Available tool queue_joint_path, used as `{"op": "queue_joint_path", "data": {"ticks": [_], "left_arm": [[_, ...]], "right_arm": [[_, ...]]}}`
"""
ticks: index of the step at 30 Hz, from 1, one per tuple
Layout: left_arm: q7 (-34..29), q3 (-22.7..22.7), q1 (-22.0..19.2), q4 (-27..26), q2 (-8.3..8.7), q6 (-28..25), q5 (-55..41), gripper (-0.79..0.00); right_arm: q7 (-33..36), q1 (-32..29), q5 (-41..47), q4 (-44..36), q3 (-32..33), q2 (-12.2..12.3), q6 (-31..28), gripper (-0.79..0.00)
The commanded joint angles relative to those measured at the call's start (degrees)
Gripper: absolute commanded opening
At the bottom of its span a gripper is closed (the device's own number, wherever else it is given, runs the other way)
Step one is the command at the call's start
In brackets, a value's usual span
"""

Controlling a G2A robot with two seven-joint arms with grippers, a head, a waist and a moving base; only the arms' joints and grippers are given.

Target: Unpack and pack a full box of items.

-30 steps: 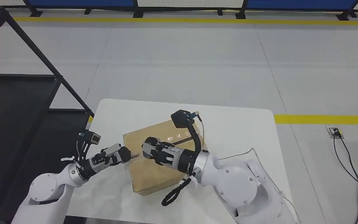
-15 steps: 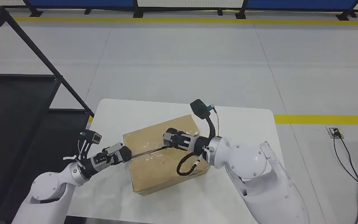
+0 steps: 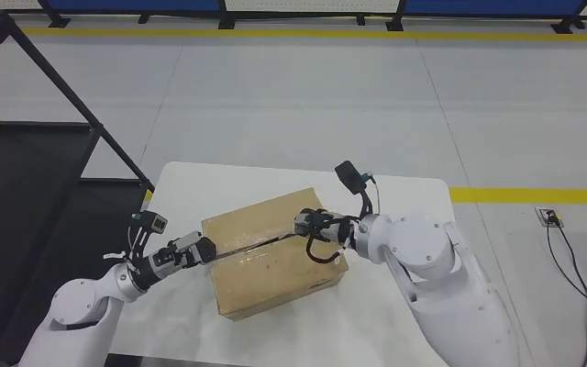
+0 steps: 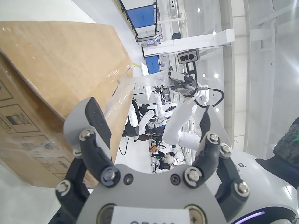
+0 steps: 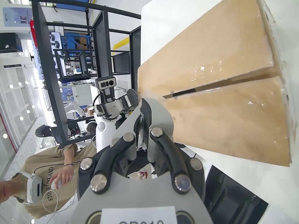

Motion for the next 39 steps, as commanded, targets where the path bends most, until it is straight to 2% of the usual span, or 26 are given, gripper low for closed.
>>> {"op": "queue_joint_path", "data": {"ticks": [1,14,23,39], "left_arm": [[-0.1,0.0,-0.1,0.1,0.02,0.0,-0.1,0.000],[-0.1,-0.9,0.0,-0.4,0.28,0.4,-0.4,0.000],[0.2,-0.7,0.0,-0.5,0.29,0.5,-0.7,0.000],[0.3,-0.3,-0.3,0.0,0.32,0.3,-0.8,0.000]], "right_arm": [[-1.2,0.5,-1.0,0.3,0.2,0.1,1.5,-0.785],[-2.1,-0.2,-0.7,0.6,0.2,0.1,1.1,-0.785],[0.9,2.8,-0.3,5.5,-0.9,0.4,8.9,-0.785],[-2.3,5.9,6.2,9.1,-4.2,1.9,12.1,-0.785]]}}
